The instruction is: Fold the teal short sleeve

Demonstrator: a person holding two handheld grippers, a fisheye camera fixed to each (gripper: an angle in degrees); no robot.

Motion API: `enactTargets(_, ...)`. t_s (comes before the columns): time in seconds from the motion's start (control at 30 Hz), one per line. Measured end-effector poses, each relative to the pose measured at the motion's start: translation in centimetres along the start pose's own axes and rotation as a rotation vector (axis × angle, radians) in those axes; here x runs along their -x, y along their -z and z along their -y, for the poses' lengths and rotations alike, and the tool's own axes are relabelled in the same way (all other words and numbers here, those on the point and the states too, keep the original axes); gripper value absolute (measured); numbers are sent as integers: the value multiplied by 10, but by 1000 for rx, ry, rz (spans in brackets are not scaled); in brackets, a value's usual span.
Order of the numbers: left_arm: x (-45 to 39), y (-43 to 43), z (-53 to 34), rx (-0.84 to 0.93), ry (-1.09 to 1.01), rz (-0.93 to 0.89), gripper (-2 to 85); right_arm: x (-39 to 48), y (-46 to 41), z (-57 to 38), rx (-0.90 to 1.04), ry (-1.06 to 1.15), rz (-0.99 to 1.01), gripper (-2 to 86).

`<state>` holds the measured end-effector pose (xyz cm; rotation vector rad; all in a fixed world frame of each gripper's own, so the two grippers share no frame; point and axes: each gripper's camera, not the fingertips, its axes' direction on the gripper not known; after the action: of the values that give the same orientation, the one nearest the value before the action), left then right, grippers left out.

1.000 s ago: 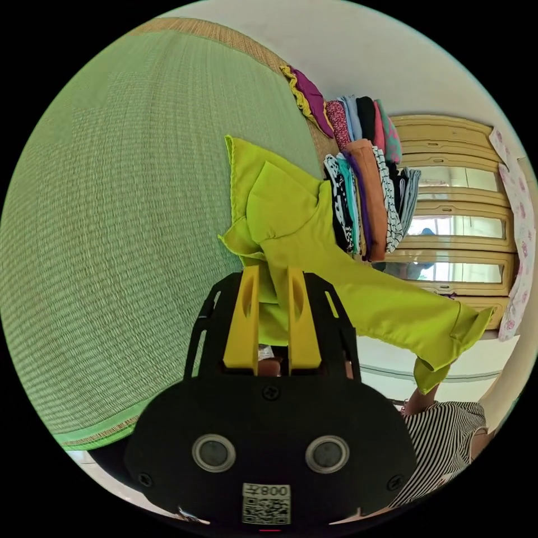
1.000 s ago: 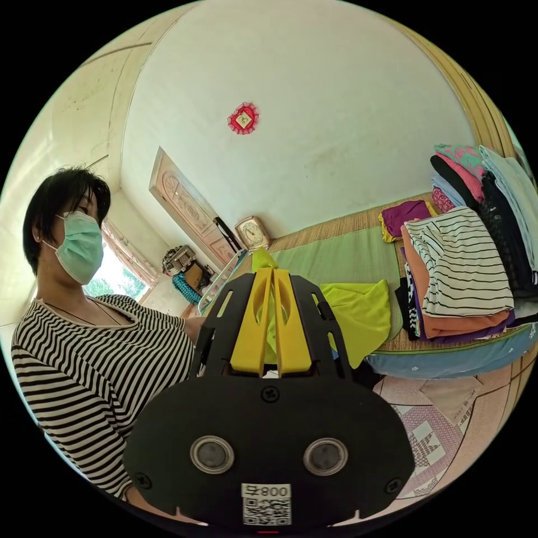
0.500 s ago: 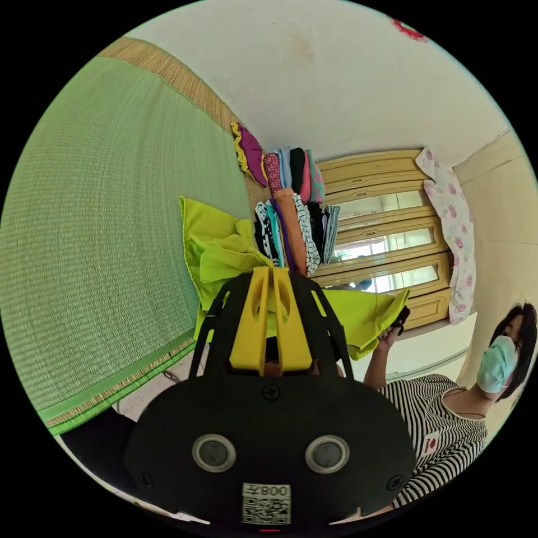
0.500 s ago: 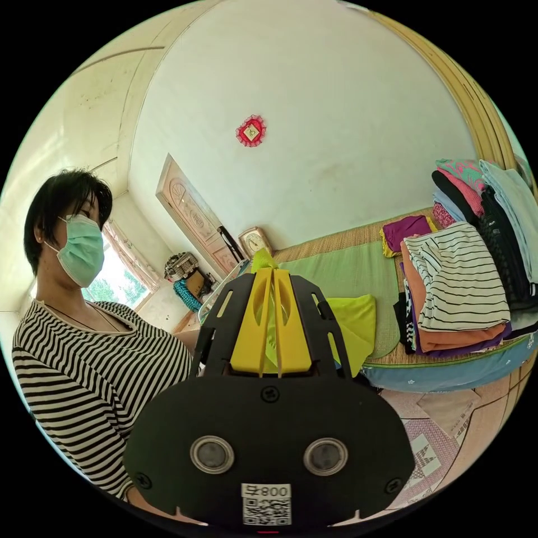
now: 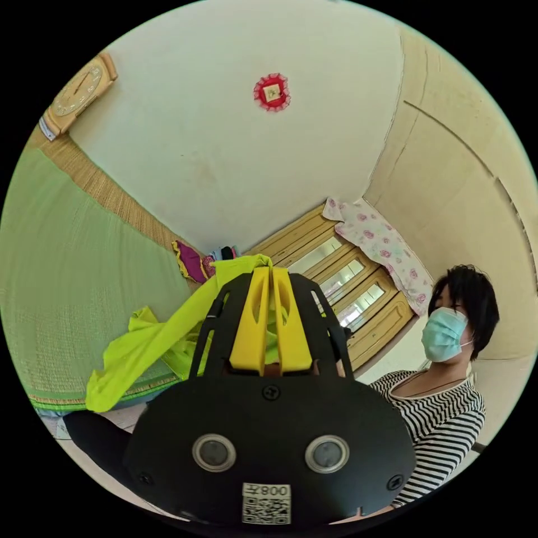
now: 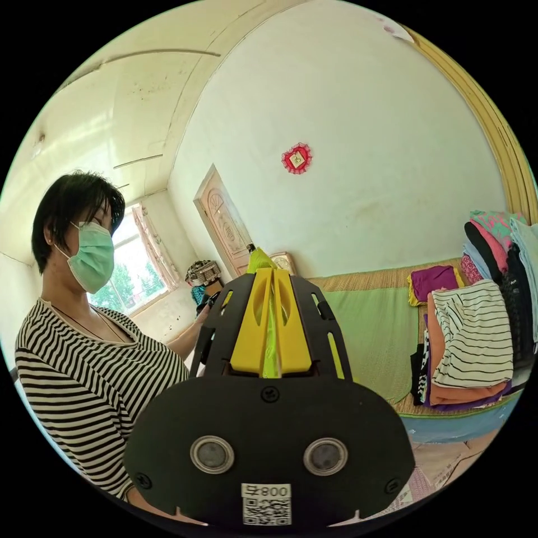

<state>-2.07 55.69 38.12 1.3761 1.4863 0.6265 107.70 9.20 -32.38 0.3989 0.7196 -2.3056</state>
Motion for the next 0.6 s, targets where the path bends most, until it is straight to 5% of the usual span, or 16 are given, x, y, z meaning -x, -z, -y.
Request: enactTargets(0.6,-347,145,-35,-354,-566,14,8,78,30,19,-145,284,140,0)
